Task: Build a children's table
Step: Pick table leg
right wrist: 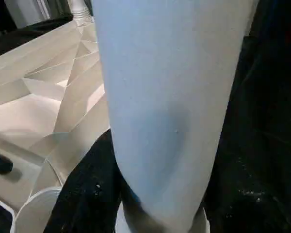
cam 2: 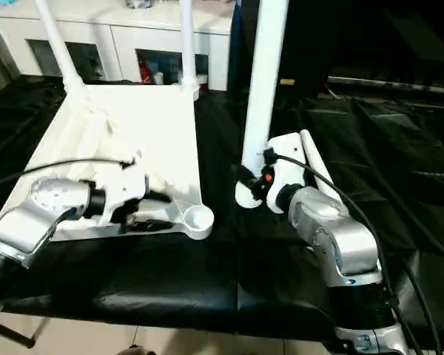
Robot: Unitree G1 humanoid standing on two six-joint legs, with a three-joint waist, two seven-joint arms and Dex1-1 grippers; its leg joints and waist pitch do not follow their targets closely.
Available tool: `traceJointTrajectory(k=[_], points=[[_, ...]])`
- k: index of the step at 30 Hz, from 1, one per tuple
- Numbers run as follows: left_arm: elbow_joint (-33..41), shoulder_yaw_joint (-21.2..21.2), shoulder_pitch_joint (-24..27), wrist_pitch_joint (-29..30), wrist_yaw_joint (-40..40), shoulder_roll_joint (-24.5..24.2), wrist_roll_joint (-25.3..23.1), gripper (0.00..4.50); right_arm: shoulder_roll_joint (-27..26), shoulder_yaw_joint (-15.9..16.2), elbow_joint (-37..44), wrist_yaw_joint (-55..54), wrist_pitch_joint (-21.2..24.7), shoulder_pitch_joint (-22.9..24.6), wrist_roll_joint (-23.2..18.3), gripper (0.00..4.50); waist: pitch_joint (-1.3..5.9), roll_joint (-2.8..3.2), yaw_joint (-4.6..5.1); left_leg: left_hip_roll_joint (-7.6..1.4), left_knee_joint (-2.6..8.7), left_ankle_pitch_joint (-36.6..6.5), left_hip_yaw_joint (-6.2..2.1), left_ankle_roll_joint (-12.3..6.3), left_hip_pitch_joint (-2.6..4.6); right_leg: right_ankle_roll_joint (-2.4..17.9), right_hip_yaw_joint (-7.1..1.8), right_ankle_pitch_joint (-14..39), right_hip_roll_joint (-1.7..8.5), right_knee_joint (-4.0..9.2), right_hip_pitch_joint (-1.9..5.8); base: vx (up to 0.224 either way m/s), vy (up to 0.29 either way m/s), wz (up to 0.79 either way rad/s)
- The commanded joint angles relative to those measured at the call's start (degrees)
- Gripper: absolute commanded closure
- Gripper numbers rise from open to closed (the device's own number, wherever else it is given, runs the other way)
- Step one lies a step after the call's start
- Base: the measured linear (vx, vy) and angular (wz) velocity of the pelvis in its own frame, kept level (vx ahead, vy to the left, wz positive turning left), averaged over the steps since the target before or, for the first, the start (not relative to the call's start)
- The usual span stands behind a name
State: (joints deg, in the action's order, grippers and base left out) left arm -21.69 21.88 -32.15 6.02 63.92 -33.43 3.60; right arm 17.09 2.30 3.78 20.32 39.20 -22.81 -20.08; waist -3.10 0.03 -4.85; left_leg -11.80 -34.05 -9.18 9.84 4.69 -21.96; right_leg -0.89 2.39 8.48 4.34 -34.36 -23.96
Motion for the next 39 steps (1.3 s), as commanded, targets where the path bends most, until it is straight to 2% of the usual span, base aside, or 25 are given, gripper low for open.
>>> traceJointTrajectory(k=[1,5,7,10,11,15,18,23,24,31,35,39], points=[[-0.3,0.7,-1.4,-0.2,1.5,-0.5,-0.4,2.30,0.4,0.1,0.0,0.6,-1.2,0.0,0.5,2.60,3.95,-0.01,0.28,-0.43,4.38,-17.9,0.08,3.48,1.44,6.6,-1.74,23.1,2.66,4.21,2.15,0.000,0.000,0.00],[-4.1,1.1,-2.3,-1.4,1.3,0.6,-1.5,2.52,0.6,0.3,-0.1,1.2,-1.1,0.2,0.9,2.60,3.99,0.08,0.17,-0.34,4.27,-17.3,0.20,3.21,1.43,7.4,-1.73,21.4,2.45,4.06,2.09,0.000,0.000,0.00],[-6.9,1.0,-2.8,-1.7,1.7,1.2,-2.2,2.85,0.6,0.4,-0.2,1.5,-1.1,0.1,1.0,2.60,4.06,0.11,0.17,-0.39,4.35,-16.7,0.07,3.31,1.26,7.5,-1.73,20.4,2.57,3.89,2.39,0.000,0.000,0.00],[-8.0,0.5,-3.0,-2.0,2.1,1.6,-2.0,2.90,0.5,0.3,-0.4,1.5,-1.2,0.0,1.0,2.60,4.18,0.21,0.17,-0.49,4.29,-15.8,0.08,3.29,1.28,8.5,-1.78,18.1,2.59,3.59,2.44,0.000,0.000,0.00],[-8.0,0.5,-3.0,-2.0,2.1,1.6,-2.0,3.18,0.5,0.3,-0.4,1.5,-1.2,0.0,1.0,2.60,4.25,0.19,0.15,-0.48,4.26,-15.6,0.09,3.26,1.27,8.8,-1.77,17.6,2.61,3.53,2.51,0.000,0.000,0.00],[-8.9,0.6,-3.2,-1.6,3.7,1.2,-1.9,3.33,0.6,0.4,-0.5,1.8,-1.3,-0.1,1.1,2.60,4.19,0.18,0.14,-0.46,4.22,-15.7,0.17,2.99,1.34,9.2,-1.79,17.5,2.62,3.57,2.48,0.000,0.000,0.00],[-9.9,0.3,-3.3,-2.0,4.2,1.3,-2.0,3.73,0.5,0.2,-0.7,2.1,-1.3,-0.2,1.3,2.60,4.11,0.19,0.16,-0.49,4.28,-16.3,0.14,3.06,1.37,9.2,-1.79,18.2,2.62,3.61,2.45,0.000,0.000,0.00],[-10.3,-0.2,-3.3,-1.9,4.9,1.2,-2.1,4.00,0.4,0.2,-1.0,2.4,-1.5,-0.5,1.6,2.60,4.06,0.13,0.11,-0.55,4.31,-16.9,0.11,3.08,1.45,9.0,-1.80,19.4,2.73,3.73,2.39,0.000,0.000,0.00],[-10.3,-0.3,-3.3,-1.8,5.2,1.1,-2.1,4.20,0.4,0.2,-1.1,2.4,-1.6,-0.5,1.6,2.60,4.07,0.16,0.11,-0.58,4.31,-16.9,0.10,3.09,1.48,9.0,-1.81,19.4,2.71,3.72,2.35,0.000,0.000,0.00],[-9.2,-1.9,-2.5,-0.6,5.9,2.0,-0.2,4.50,0.2,-0.1,-1.4,3.1,-1.4,-0.7,1.6,2.60,4.21,-0.07,0.56,-0.46,4.20,-14.7,0.19,2.58,1.11,10.1,-1.79,15.9,2.67,3.30,2.75,0.000,0.000,0.00],[-7.3,-2.8,-1.9,1.4,6.1,3.3,1.7,4.50,-0.4,-1.2,-0.9,3.8,0.1,-0.9,-0.2,2.60,4.19,-0.01,0.83,-0.51,4.13,-14.6,0.20,2.07,1.13,10.7,-1.79,15.7,2.71,3.32,2.81,0.000,0.000,0.00],[-8.1,-1.1,-1.8,2.3,1.3,6.7,-1.6,4.50,-1.9,-3.1,1.1,7.1,5.3,-1.7,-6.9,2.60,4.21,0.03,1.00,-0.54,4.07,-14.9,0.22,1.50,1.17,11.0,-1.75,15.5,2.63,3.43,2.89,0.000,0.000,0.00]])
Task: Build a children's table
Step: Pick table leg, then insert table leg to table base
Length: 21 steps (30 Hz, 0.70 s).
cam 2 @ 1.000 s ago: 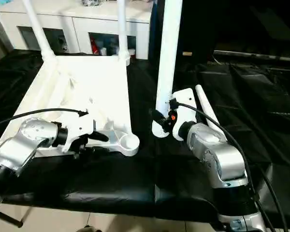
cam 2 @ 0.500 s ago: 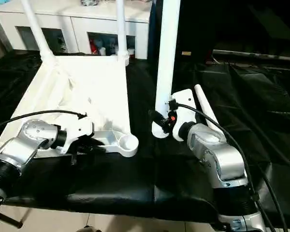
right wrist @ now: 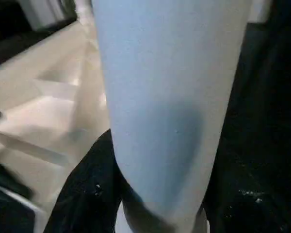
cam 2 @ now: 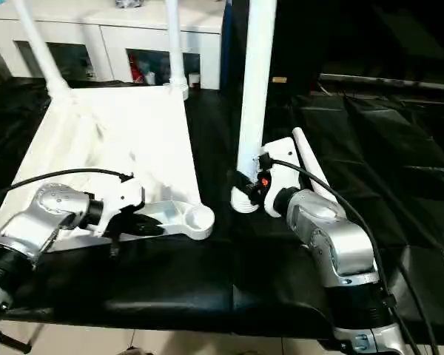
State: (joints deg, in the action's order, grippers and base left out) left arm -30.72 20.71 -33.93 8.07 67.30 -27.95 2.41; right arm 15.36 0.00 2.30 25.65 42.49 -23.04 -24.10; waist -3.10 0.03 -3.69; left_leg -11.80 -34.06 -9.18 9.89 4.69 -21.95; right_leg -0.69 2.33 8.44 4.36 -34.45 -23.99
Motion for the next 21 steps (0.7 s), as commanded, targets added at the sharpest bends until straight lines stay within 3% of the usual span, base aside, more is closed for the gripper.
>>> traceJointTrajectory(k=[1,7,11,21], points=[[0.6,0.4,-0.1,0.8,-3.4,2.3,-0.9,4.50,-0.1,-0.5,2.9,2.8,2.8,-1.6,-3.7,2.60,4.18,-0.03,-0.21,-0.54,4.05,-15.1,0.18,1.37,1.20,10.7,-1.64,16.1,2.60,3.63,2.93,0.000,0.000,0.00],[0.5,1.2,-0.1,1.1,-7.2,6.5,-2.4,4.50,1.7,2.4,2.0,5.6,4.0,-2.4,-2.6,2.60,4.02,-0.32,-0.48,-0.53,4.04,-15.2,0.18,1.59,1.25,9.0,-1.63,20.1,2.64,4.14,2.76,0.000,0.000,0.00],[0.6,0.6,-0.6,1.0,-8.1,7.7,-2.3,4.50,2.8,5.4,-0.3,6.4,1.7,-3.1,0.7,2.60,4.08,-0.46,-0.57,-0.49,4.06,-14.7,0.12,1.59,1.02,8.2,-1.62,21.3,2.70,4.23,2.70,0.000,0.000,0.00],[2.6,0.0,0.3,1.3,-7.5,7.0,-2.9,4.50,-0.5,4.4,-10.1,5.2,-4.6,-7.0,2.8,2.60,4.28,-0.61,-0.83,-0.55,3.96,-13.3,0.20,1.32,0.97,9.3,-1.57,18.1,2.72,3.84,2.62,0.000,0.000,0.00]])
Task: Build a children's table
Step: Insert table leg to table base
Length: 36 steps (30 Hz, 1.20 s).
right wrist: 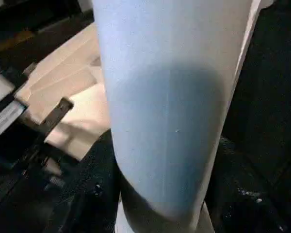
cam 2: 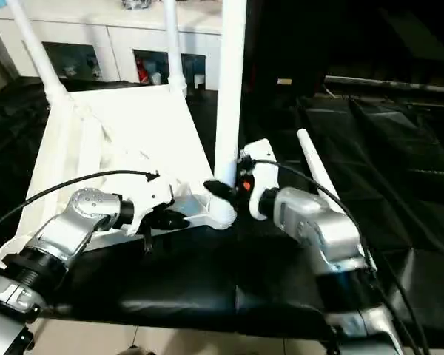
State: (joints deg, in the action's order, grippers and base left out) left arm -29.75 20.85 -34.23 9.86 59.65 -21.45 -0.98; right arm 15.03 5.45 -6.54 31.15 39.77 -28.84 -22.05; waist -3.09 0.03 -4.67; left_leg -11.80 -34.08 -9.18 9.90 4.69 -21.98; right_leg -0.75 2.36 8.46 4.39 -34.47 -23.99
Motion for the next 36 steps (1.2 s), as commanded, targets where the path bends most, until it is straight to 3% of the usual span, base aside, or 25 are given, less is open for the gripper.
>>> traceJointTrajectory(k=[1,13,21,30,36], points=[[1.7,-0.1,0.6,-0.5,0.2,0.4,0.4,4.50,-0.3,-0.9,-2.0,-0.1,-2.2,-1.5,0.9,2.60,4.29,-0.54,0.18,-0.56,3.97,-13.3,0.19,1.28,1.02,9.7,-1.60,17.7,2.71,3.74,2.64,0.000,0.000,0.00],[3.0,-0.5,1.5,0.0,0.1,0.2,0.2,4.50,-1.1,0.3,-7.0,1.5,-4.8,-2.2,2.4,2.60,4.17,-0.71,-0.02,-0.61,4.04,-13.5,0.28,0.90,1.05,9.3,-1.62,18.6,2.74,3.82,2.67,0.000,0.000,0.00],[3.2,-1.0,1.7,-0.1,-0.4,0.2,0.2,4.50,-3.1,-2.0,-12.3,1.1,-9.0,-1.9,2.2,2.61,4.07,-0.76,0.27,-0.59,4.16,-14.9,0.20,1.15,1.04,9.0,-1.56,20.6,2.78,4.11,2.56,0.000,0.000,0.00],[2.8,-1.7,1.3,-0.1,-1.3,0.6,0.3,4.50,-4.4,-5.1,-13.7,3.2,-12.4,3.2,-0.2,2.61,4.22,-0.67,0.33,-0.65,4.13,-14.4,0.22,0.35,1.01,9.8,-1.57,18.5,2.74,3.99,2.65,0.000,0.000,0.00],[2.1,-2.0,0.9,-0.5,-1.7,0.7,0.2,4.50,-6.1,-6.4,-14.9,2.5,-17.0,7.2,0.0,2.61,4.09,-0.47,0.28,-0.67,4.28,-16.3,0.15,0.59,1.09,9.4,-1.55,20.8,2.85,4.32,2.48,0.000,0.000,0.00]])
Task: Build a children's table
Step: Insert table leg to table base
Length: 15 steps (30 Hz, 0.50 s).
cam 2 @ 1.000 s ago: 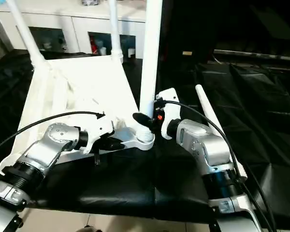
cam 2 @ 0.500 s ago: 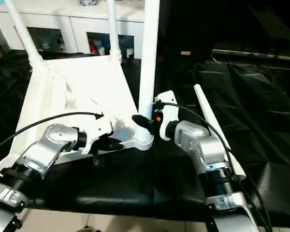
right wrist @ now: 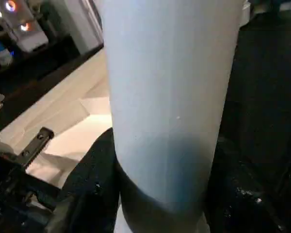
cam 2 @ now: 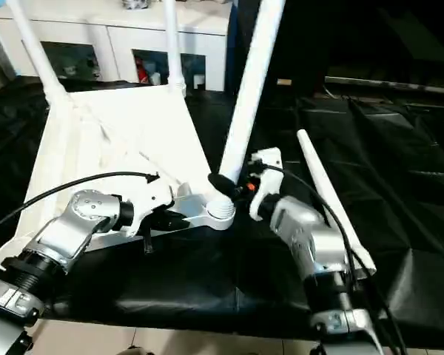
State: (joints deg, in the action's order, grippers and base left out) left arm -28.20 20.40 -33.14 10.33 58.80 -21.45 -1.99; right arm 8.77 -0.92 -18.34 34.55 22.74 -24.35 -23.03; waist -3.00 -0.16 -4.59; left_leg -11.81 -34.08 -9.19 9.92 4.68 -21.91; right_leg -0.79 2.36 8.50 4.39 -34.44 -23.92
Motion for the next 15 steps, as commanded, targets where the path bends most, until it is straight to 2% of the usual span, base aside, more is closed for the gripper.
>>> traceJointTrajectory(k=[1,5,9,15], points=[[0.5,-1.6,-0.2,-1.0,-0.9,0.7,1.2,4.50,0.0,0.0,-3.1,-0.9,-0.3,3.0,1.1,2.61,3.98,-0.29,0.19,-0.67,4.32,-16.6,0.10,0.62,1.06,9.4,-1.53,21.1,2.82,4.31,2.37,0.000,0.000,0.00],[0.1,-1.8,-0.4,-1.2,-1.2,0.8,0.9,4.50,-1.0,0.1,-3.7,-1.8,-3.6,4.9,2.2,2.61,3.91,-0.15,0.24,-0.65,4.48,-17.7,-0.01,0.77,1.11,9.1,-1.49,22.4,2.78,4.43,2.34,0.000,0.000,0.00],[-0.1,-2.0,-0.6,-1.2,-1.4,1.0,1.0,4.50,-2.1,0.1,-4.1,-2.2,-5.8,6.9,2.6,2.61,3.82,-0.31,0.32,-0.62,4.52,-19.4,-0.05,0.82,1.20,8.4,-1.47,25.0,2.85,4.86,2.14,0.000,0.000,0.00],[-0.4,-2.0,-0.8,-1.3,-1.5,1.1,1.0,4.50,-2.9,1.0,-3.7,-2.5,-8.8,8.6,3.8,2.61,3.78,-0.30,0.43,-0.67,4.67,-20.1,-0.16,0.69,1.16,8.1,-1.48,25.5,2.79,4.90,2.05,0.000,0.000,0.00]])
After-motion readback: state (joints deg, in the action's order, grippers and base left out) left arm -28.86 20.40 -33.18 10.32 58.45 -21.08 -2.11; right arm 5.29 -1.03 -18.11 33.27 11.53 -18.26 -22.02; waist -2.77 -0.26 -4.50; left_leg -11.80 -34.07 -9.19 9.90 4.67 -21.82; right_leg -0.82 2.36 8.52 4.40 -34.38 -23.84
